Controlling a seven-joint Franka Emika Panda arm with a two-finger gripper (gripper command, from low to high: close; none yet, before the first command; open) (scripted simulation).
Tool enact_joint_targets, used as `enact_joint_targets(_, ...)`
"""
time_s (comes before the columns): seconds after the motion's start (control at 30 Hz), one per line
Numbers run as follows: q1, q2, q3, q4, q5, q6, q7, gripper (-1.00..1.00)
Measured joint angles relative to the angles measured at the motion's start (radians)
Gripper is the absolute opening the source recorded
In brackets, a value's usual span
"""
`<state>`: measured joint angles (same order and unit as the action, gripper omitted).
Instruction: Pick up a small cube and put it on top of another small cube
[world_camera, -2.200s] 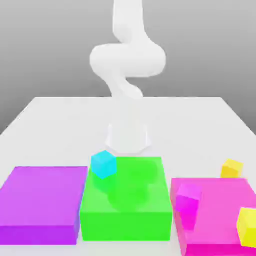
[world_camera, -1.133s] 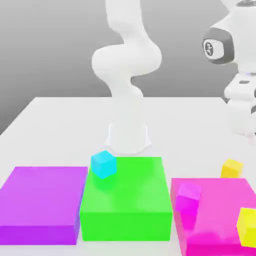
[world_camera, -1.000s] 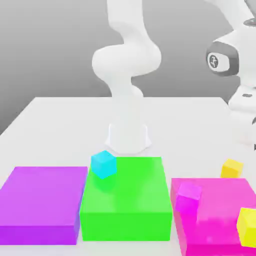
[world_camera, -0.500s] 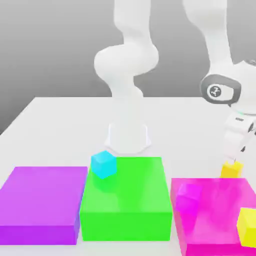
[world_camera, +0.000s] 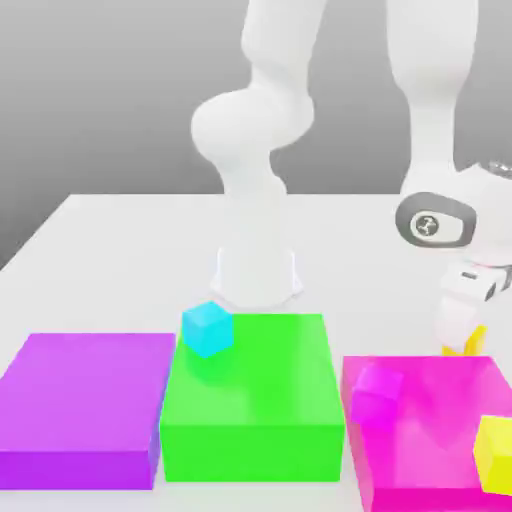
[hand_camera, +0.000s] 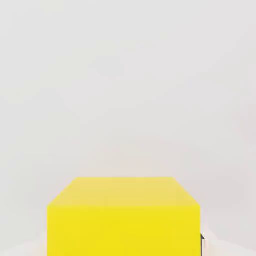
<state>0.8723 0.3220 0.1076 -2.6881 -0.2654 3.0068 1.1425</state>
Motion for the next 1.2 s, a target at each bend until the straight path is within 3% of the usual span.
enact_joint_targets(0.37,-0.081,-0.223,0.122,-0.046,0.189,-0.175,-0.148,-1.0)
enact_joint_targets(0.53,-0.157,-0.278,0.134,-0.061,0.33,-0.23,-0.459,-1.0)
enact_joint_targets(0.83,-0.224,-0.37,0.052,-0.081,0.487,-0.331,-1.015,-1.0)
enact_joint_targets(1.2,-0.287,-0.494,-0.093,-0.11,0.508,-0.443,-1.576,-1.0)
